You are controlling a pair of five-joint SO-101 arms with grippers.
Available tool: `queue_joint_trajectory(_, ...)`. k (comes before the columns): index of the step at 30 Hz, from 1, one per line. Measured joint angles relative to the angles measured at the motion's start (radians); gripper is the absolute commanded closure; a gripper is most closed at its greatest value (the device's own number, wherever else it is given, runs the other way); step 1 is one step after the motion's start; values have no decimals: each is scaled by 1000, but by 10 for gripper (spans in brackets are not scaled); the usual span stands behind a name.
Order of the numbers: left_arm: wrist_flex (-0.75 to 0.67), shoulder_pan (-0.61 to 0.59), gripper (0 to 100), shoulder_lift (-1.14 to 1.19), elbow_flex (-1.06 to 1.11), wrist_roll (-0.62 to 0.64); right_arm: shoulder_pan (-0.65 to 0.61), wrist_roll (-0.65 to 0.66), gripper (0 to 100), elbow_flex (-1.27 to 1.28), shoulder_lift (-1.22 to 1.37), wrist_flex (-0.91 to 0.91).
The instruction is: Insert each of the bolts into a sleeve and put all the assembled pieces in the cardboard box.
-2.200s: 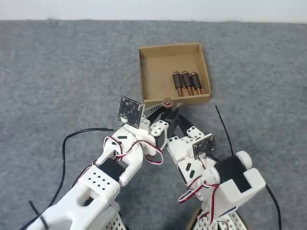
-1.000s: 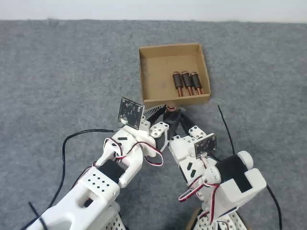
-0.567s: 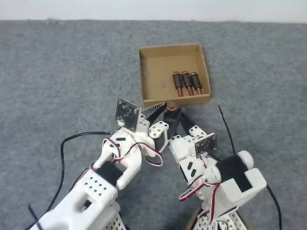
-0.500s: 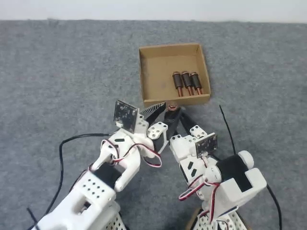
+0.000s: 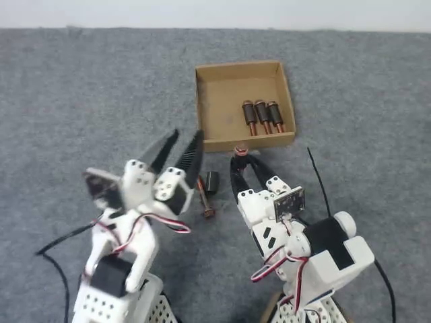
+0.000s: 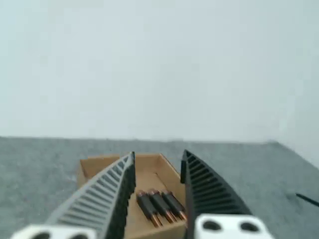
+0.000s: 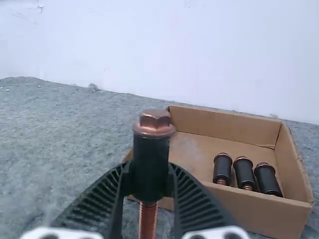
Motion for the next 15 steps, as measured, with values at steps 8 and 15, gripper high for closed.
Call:
queue_joint_trajectory(8, 100, -190, 859, -155, -2, 2, 0, 0, 992, 0, 0, 0)
queue_joint_trajectory(15, 100, -388, 859, -155, 3, 0, 0, 0, 992, 0, 0, 0)
